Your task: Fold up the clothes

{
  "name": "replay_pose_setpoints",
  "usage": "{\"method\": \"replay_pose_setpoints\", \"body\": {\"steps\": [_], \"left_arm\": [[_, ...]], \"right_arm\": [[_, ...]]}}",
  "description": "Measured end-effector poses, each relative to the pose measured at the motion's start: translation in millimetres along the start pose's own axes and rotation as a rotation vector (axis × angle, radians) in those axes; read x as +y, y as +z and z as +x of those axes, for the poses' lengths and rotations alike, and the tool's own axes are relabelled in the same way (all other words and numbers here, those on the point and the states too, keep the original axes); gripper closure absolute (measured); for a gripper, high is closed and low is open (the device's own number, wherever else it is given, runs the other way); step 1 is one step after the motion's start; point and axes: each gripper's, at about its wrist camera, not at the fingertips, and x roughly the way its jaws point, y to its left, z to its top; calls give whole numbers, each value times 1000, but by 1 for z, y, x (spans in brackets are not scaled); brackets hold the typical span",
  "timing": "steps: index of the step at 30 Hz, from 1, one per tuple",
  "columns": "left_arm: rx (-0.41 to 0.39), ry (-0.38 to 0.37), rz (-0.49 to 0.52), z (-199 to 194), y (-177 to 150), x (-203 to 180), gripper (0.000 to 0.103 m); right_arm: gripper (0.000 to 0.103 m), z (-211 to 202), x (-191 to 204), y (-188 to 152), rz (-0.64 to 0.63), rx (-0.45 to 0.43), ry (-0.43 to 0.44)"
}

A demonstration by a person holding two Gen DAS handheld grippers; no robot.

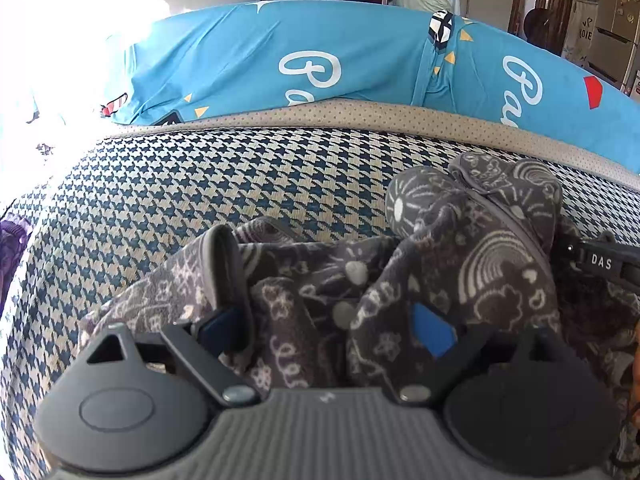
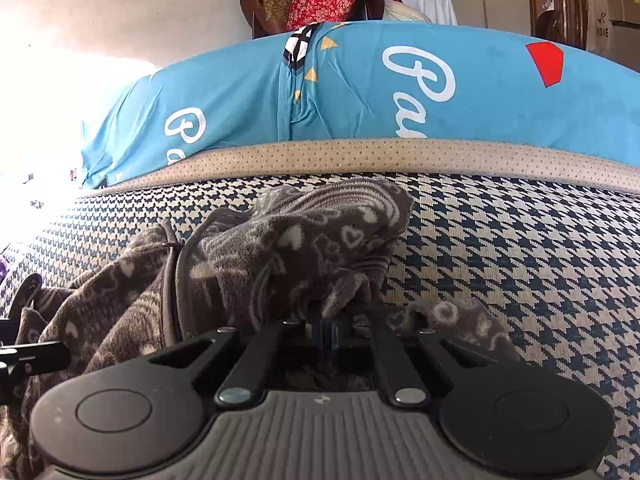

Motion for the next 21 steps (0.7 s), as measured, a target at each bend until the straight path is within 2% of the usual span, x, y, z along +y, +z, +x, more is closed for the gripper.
{"method": "replay_pose_setpoints", "body": {"steps": [7,12,17,18,21], "left_arm": [[-9,20,-3,0,1,2,10],[-3,28,-5,2,2,1,10],[2,38,-14,3,3,3,10],[3,38,-17,3,3,4,10],[6,40,-10,4,2,3,10]], "right_arm": [[99,-37,-12,26,90,-193,-119],[99,-69,-49,36,239,-301,-291],[99,-101,-66,39,223,-420,-520],[99,-106,-72,39,248,-433,-538],[98,-112,-101,37,328,-401,-516]]}}
